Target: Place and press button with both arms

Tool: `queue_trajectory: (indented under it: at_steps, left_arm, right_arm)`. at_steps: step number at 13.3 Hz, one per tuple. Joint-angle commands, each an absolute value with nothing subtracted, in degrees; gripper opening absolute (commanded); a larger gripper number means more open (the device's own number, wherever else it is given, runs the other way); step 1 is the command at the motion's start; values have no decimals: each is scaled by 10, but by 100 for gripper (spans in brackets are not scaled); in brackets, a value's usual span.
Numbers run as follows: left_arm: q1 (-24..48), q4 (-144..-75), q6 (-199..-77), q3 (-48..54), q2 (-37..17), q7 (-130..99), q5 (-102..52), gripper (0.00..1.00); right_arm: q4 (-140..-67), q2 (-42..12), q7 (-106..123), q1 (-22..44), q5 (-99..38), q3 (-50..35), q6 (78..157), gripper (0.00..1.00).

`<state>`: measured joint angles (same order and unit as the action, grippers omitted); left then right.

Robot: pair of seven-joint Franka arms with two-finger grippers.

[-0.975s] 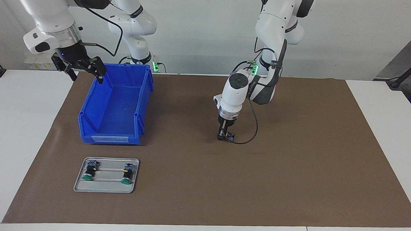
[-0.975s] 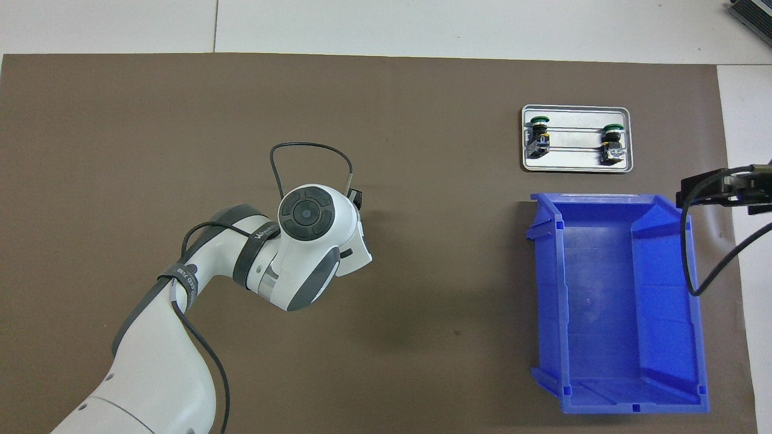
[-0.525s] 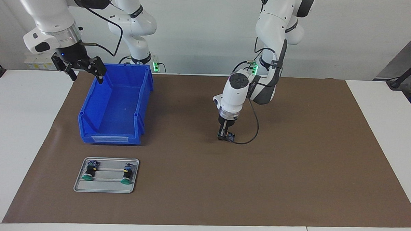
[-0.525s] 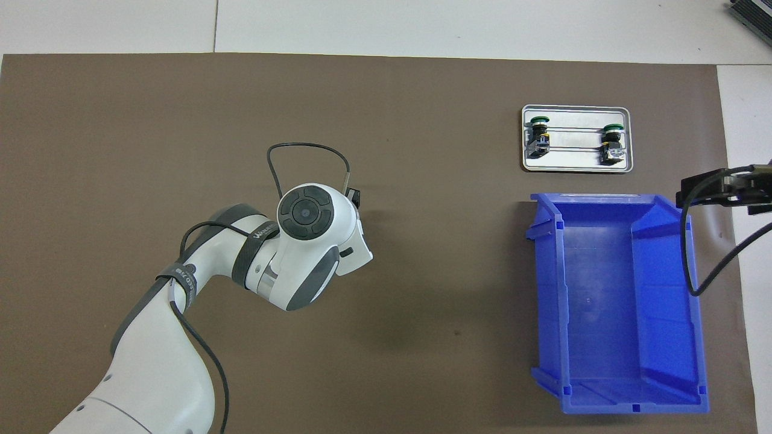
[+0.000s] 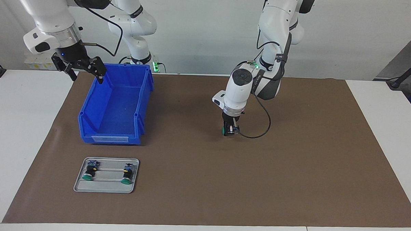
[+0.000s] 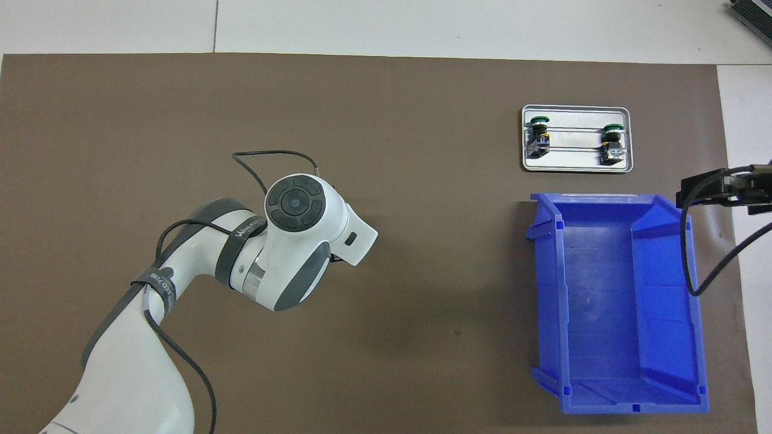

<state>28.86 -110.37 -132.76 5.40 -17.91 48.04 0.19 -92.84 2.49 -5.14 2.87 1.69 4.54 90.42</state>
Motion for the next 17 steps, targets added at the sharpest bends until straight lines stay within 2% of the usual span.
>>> queue_trajectory:
  at_steps: [1, 3, 5, 11, 12, 14, 17]
  left_arm:
    - [286, -1113, -1313, 55, -156, 414, -1, 16]
    - [286, -1115, -1309, 55, -151, 362, -1, 17]
    - [285, -1116, -1309, 54, -147, 342, -1, 26]
    - [282, -1116, -1301, 54, -143, 339, -1, 27]
    - [279, -1120, -1297, 53, -142, 335, -1, 31]
    - [254, -1125, -1302, 54, -141, 351, -1, 33]
    - [265, -1122, -1314, 55, -142, 351, -1, 34]
  right_arm:
    - [-935, 34, -40, 21, 18, 39, 899, 100]
    - [-935, 34, -40, 21, 18, 39, 899, 100]
    - [-935, 34, -40, 21, 17, 39, 899, 100]
    - [-935, 34, -40, 21, 18, 39, 899, 100]
    - [-935, 34, -40, 21, 17, 39, 899, 100]
    - [-935, 34, -40, 21, 18, 39, 899, 100]
    - [-935, 34, -40, 21, 18, 39, 899, 100]
